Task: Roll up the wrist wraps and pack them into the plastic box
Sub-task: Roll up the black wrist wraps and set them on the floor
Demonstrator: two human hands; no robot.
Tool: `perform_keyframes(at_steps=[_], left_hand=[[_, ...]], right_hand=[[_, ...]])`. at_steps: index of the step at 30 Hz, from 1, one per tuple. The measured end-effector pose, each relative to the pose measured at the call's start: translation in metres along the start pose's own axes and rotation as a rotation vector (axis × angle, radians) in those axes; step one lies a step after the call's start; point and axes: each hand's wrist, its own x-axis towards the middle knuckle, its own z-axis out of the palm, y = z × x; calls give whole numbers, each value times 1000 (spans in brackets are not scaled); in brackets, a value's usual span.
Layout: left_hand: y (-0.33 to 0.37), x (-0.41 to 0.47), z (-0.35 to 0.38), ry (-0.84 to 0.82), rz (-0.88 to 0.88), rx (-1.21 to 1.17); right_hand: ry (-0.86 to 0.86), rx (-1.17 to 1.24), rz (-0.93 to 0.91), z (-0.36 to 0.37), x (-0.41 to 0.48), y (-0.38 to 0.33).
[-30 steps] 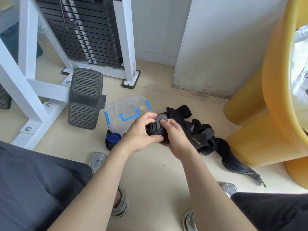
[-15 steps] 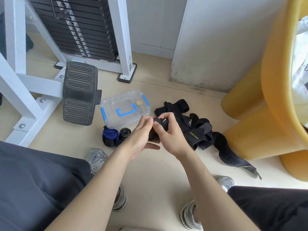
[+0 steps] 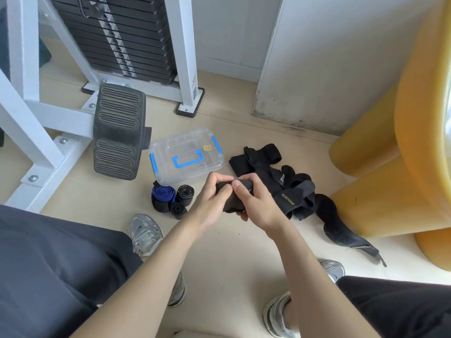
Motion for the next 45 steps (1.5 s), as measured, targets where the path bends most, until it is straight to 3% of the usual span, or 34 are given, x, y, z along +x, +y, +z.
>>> perform_keyframes(at_steps=[2, 5, 9, 13, 16, 19, 23, 26, 32, 36, 40, 45], left_hand=[[-2, 3, -14, -76, -28, 34], [-3, 8, -31, -167, -29, 355], [-21, 11, -20, -85, 99, 732], [-48, 21, -7, 61, 208, 880], [-72, 32, -19, 169, 111, 832], [-95, 42, -37, 278, 19, 961], [-116, 57, -48, 279, -59, 1180], [-129, 61, -46, 270, -131, 1301], [-134, 74, -36, 262, -182, 1204], [-127, 77, -34, 331, -192, 1485], [-135, 73, -39, 432, -174, 1521], [-133, 68, -25, 387, -127, 1527]], right_hand=[[22, -39, -51, -3, 3, 6], [6, -184, -54, 2, 7, 13], [79, -402, 7, 25, 7, 23], [25, -257, 119, 20, 11, 39], [-7, -132, 295, 7, 16, 57], [34, -245, 388, -7, 21, 84], [0, -566, 505, -31, 21, 123], [173, -598, 588, -48, 14, 146], [566, -392, 475, -64, 27, 152], [589, -351, 487, -66, 44, 150], [652, -414, 448, -68, 48, 149], [791, -487, 145, -59, 48, 120]])
